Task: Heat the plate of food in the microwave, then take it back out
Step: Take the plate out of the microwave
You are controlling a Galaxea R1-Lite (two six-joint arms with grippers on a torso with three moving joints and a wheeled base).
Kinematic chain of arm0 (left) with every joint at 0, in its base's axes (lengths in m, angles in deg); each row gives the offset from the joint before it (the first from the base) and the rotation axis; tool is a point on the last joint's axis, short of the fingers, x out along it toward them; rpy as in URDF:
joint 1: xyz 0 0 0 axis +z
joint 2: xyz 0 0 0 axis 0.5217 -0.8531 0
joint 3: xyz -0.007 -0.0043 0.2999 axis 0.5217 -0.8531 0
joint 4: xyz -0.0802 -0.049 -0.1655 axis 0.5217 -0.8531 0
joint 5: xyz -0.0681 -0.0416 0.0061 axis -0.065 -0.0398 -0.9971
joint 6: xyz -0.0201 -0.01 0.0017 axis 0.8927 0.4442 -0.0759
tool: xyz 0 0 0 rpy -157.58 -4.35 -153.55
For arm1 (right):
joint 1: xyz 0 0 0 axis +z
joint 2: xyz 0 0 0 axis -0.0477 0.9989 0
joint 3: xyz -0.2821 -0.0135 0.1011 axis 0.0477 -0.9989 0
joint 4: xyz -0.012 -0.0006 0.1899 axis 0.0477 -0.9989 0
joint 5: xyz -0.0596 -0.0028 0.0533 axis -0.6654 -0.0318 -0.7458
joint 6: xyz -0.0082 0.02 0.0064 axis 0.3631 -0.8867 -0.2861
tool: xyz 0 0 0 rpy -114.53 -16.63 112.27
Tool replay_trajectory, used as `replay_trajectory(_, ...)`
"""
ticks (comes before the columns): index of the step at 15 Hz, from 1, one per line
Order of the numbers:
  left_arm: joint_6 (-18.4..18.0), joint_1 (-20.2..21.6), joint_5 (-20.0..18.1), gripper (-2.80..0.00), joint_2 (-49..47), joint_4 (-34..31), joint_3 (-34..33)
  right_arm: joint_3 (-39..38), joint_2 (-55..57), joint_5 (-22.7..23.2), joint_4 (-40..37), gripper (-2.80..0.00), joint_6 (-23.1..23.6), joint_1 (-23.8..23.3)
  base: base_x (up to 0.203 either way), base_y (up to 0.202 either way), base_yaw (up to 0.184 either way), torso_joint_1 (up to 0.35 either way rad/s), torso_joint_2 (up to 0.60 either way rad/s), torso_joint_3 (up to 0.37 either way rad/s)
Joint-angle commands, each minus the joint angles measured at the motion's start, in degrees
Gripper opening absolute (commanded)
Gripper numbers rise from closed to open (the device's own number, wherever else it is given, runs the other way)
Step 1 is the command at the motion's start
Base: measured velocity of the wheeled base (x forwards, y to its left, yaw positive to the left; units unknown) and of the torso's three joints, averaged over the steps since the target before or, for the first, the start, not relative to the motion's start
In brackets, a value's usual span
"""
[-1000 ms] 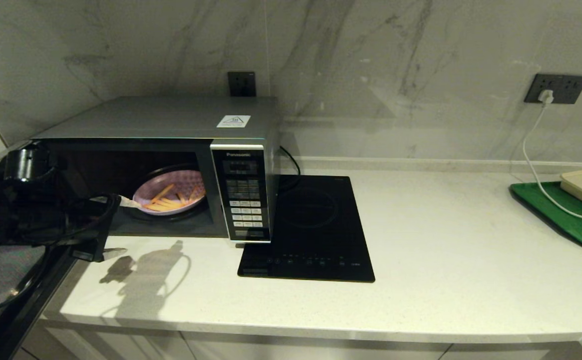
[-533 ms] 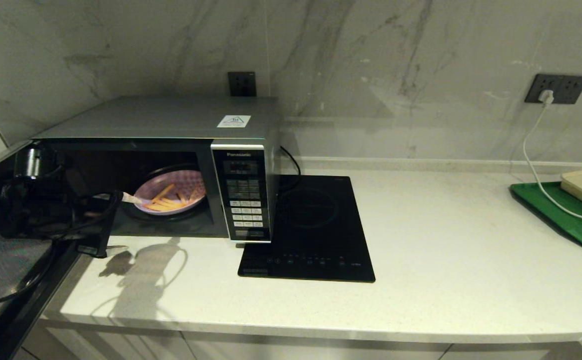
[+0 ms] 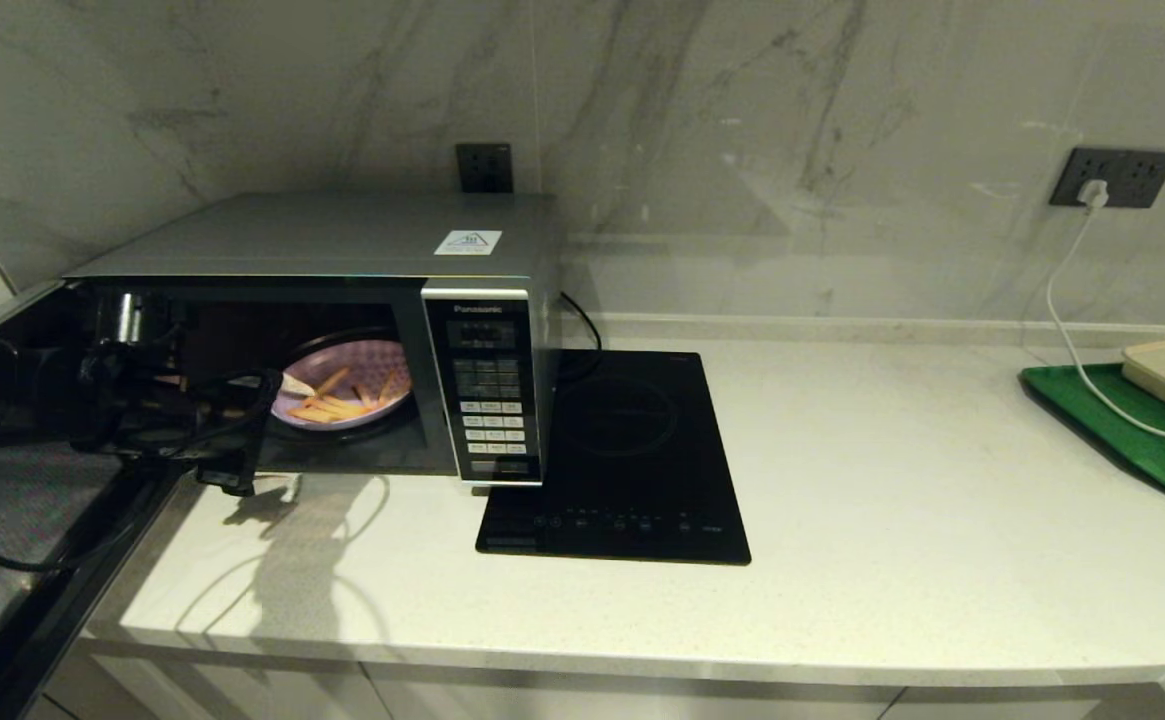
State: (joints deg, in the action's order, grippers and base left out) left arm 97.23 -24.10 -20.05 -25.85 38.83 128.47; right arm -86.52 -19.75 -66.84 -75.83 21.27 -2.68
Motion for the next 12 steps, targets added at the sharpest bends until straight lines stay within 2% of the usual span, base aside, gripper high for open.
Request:
replay_trajectory(1,0.39,-0.23,0.02,0.0,-2.4,-0.51,1.59,-0.01,0.05,-0.01,-0.06,-2.8,-0.05,0.03,0.0,0.0,0.0,0.0,0.0,0.0)
replay_trajectory(7,0.0,-0.23,0.63,0.0,-4.94,-5.58,4.65,-0.01,0.05,-0.01,-0.06,-2.8,-0.05,0.03,0.0,0.0,0.0,0.0,0.0,0.0)
replay_trajectory(12,-0.05,-0.98,0.65,0.0,-6.33,-5.85,6.12,-0.01,0.05,-0.01,-0.06,-2.8,-0.05,0.03,0.0,0.0,0.0,0.0,0.0,0.0)
